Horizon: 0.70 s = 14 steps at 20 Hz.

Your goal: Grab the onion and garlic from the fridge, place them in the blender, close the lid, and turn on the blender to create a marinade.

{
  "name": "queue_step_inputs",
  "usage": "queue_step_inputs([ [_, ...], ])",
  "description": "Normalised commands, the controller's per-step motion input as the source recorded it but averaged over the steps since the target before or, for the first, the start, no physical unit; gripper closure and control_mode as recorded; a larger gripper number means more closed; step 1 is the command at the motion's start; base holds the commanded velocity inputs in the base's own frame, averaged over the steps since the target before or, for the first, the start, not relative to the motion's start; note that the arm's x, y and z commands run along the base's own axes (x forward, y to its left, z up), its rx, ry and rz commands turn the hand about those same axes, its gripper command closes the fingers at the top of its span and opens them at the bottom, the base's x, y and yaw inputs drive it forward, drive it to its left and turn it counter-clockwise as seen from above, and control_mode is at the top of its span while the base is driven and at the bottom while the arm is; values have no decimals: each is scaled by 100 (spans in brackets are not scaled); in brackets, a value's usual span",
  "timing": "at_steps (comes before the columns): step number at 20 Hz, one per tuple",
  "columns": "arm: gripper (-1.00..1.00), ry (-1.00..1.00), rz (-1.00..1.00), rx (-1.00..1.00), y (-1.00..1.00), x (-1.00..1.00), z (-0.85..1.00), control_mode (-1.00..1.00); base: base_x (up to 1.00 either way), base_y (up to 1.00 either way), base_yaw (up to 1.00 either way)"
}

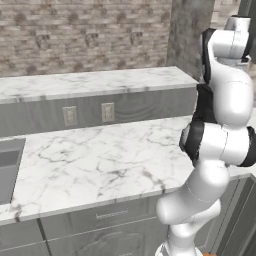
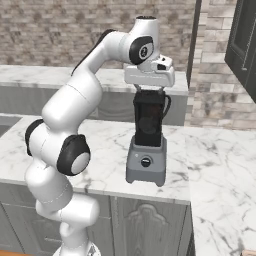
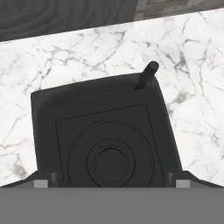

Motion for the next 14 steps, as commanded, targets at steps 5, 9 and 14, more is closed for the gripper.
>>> queue_step_inputs([
  [5, -100, -16, 0, 0, 12, -31, 16, -100, 0, 0, 0],
  [9, -100, -16, 0, 0, 24, -75, 3, -100, 0, 0, 0],
  [14, -100, -15, 0, 0, 26, -99, 0, -100, 0, 0, 0],
])
